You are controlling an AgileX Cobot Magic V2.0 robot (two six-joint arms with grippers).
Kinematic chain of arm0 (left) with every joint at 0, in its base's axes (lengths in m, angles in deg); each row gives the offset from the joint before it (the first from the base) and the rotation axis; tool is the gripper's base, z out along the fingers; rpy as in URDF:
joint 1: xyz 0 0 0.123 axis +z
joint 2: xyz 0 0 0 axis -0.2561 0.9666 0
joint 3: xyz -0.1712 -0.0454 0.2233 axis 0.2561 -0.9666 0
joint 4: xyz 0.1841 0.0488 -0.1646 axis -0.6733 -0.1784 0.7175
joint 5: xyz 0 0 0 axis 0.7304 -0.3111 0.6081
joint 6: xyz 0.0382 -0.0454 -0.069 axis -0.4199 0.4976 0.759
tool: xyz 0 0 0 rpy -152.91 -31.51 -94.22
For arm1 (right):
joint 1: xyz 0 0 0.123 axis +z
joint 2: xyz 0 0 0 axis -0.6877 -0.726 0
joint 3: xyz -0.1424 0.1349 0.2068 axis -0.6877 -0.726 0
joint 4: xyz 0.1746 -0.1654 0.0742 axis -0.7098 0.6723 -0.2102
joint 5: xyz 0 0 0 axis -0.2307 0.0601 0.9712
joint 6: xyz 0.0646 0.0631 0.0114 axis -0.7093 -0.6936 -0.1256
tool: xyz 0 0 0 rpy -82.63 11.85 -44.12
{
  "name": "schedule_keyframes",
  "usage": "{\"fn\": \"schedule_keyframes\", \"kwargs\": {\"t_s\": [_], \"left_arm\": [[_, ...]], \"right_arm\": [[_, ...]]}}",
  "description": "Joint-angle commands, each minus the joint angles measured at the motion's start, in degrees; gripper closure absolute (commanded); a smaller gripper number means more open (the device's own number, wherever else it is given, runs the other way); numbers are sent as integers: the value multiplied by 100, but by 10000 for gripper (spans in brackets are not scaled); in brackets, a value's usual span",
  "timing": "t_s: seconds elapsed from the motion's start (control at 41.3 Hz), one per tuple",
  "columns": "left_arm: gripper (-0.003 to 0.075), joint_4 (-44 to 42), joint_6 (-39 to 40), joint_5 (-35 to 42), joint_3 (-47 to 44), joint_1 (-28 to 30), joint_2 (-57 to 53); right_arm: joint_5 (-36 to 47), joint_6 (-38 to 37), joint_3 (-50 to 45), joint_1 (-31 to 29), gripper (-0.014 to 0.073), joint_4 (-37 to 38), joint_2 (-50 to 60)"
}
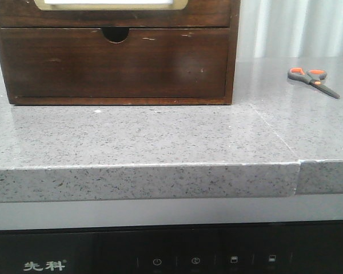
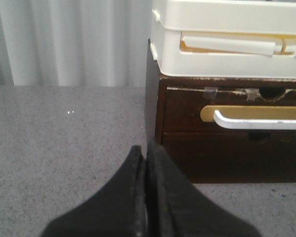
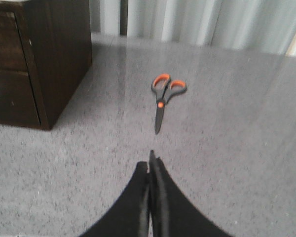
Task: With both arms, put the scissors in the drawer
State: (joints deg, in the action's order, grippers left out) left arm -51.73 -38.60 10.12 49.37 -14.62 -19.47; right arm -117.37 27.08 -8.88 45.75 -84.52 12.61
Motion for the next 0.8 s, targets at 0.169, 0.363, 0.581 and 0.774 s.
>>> {"fn": "schedule_keyframes", "kwargs": {"t_s": [0.169, 0.363, 0.581, 0.774], "left_arm": [[741, 95, 51, 344, -82, -27, 375], [699, 121, 51, 331, -228, -27, 509], [230, 121, 51, 360, -239, -27, 667], [97, 581, 51, 361, -239, -27, 970]], "right_arm": [[302, -3, 162, -39, 662, 47, -677], [263, -3, 162, -39, 575, 47, -1075], [199, -3, 162, -39, 69, 47, -1283], [192, -3, 162, -39, -60, 47, -1283]]}}
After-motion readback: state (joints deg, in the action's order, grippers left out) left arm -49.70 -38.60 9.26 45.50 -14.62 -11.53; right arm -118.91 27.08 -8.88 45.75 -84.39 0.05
